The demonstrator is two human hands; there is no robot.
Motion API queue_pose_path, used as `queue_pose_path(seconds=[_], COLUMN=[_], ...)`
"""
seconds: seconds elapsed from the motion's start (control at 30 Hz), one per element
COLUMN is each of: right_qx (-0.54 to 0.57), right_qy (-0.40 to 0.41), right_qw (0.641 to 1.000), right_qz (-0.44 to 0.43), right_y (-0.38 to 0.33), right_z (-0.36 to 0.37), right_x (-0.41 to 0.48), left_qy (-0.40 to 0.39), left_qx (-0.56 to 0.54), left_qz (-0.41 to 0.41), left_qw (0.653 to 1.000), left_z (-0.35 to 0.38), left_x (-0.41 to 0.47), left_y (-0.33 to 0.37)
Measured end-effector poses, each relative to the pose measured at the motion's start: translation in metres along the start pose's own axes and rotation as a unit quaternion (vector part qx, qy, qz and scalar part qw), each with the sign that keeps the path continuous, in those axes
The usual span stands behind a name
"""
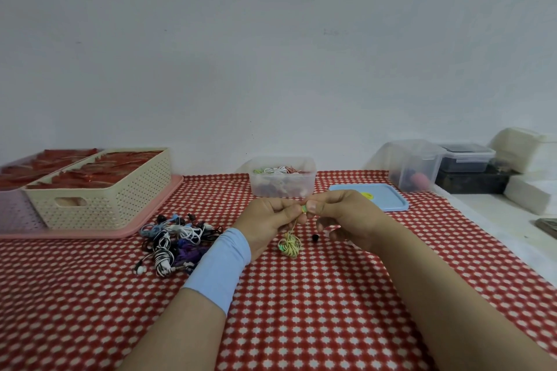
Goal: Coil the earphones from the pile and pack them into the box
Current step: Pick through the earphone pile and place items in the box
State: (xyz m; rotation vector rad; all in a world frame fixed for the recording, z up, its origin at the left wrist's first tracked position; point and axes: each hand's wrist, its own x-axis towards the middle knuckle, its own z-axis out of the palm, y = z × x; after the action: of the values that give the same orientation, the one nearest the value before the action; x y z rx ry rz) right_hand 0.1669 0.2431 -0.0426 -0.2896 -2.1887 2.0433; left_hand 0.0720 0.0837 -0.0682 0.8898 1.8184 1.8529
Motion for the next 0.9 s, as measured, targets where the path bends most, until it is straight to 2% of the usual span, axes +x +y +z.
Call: queue_pose_path(seconds=[0.07, 0.23, 0.53, 0.7, 0.9], right_qx=[-0.002, 0.09, -0.044, -0.053, -0.064], right_qy=[-0.003, 0.01, 0.031, 0.047, 0.041], right_qw=[1.0, 0.995, 0.996, 0.994, 0.995], right_qz=[0.007, -0.03, -0.064, -0.081, -0.058], right_y=[0.0, -0.002, -0.002, 0.001, 0.0], right_z=[0.0, 0.0, 0.001, 0.003, 0.003], right_x=[-0.001, 0.001, -0.004, -0.002, -0.003], left_qy=[-0.005, 0.005, 0.049, 0.05, 0.066], left_qx=[0.004, -0.078, 0.056, 0.088, 0.122], left_qz=[-0.007, -0.013, 0.008, 0.023, 0.03], left_qw=[1.0, 0.997, 0.997, 0.995, 0.99], left_z=[0.001, 0.009, -0.001, 0.0, 0.002], left_x=[0.001, 0.002, 0.002, -0.001, -0.004], left_y=[0.0, 0.005, 0.0, 0.004, 0.006])
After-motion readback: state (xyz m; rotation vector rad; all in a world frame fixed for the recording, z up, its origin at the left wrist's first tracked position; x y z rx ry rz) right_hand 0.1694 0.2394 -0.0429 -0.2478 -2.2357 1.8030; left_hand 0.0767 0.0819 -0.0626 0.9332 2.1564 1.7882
